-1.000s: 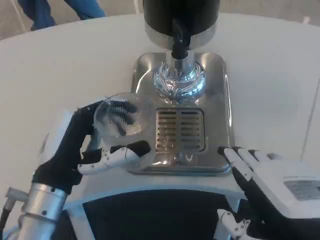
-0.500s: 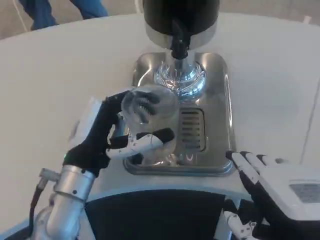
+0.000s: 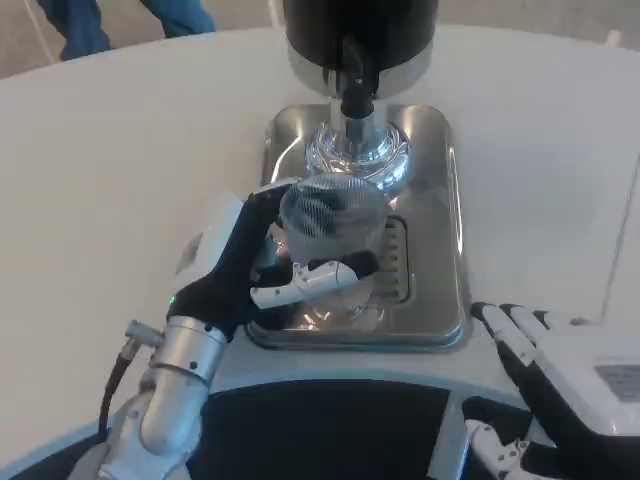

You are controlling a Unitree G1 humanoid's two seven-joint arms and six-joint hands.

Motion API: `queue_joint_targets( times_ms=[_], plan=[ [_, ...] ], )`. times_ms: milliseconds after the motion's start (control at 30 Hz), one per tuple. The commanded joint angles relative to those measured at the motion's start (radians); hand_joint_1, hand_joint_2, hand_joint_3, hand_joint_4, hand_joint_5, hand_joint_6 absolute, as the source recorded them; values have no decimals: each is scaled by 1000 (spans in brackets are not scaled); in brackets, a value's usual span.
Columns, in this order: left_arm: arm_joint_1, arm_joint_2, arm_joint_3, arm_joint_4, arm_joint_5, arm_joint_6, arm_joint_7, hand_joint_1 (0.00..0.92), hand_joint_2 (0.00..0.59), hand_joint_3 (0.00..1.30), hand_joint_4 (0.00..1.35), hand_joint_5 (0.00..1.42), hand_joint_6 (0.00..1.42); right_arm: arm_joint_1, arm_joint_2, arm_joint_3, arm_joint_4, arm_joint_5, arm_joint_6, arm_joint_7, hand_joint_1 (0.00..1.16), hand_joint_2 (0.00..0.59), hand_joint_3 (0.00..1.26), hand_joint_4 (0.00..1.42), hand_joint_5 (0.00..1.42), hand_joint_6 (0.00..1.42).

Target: Grasp the cup under the faucet to collect the drink, then remove the cup.

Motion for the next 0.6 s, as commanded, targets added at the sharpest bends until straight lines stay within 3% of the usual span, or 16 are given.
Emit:
queue_joint_targets(
  times_ms=[33,433,533,600],
  plan=[
    [-45,-15,-17,29,9,1,61,519,93,1042,1219,1417,1424,0,9,-16,-15,14,-21,14,182,549,0,0,0,0],
    [-95,-44,-58,76,38,76,170,518,92,1029,1183,1402,1409,6,21,-34,-15,28,-31,20,179,549,0,0,0,0],
    [-108,-51,-66,77,44,93,184,517,84,984,1154,1350,1392,13,24,-31,-15,28,-33,16,179,549,0,0,0,0],
    [-115,-55,-73,76,48,101,190,513,73,932,1067,1280,1341,17,25,-32,-15,29,-35,13,179,549,0,0,0,0]
  ],
)
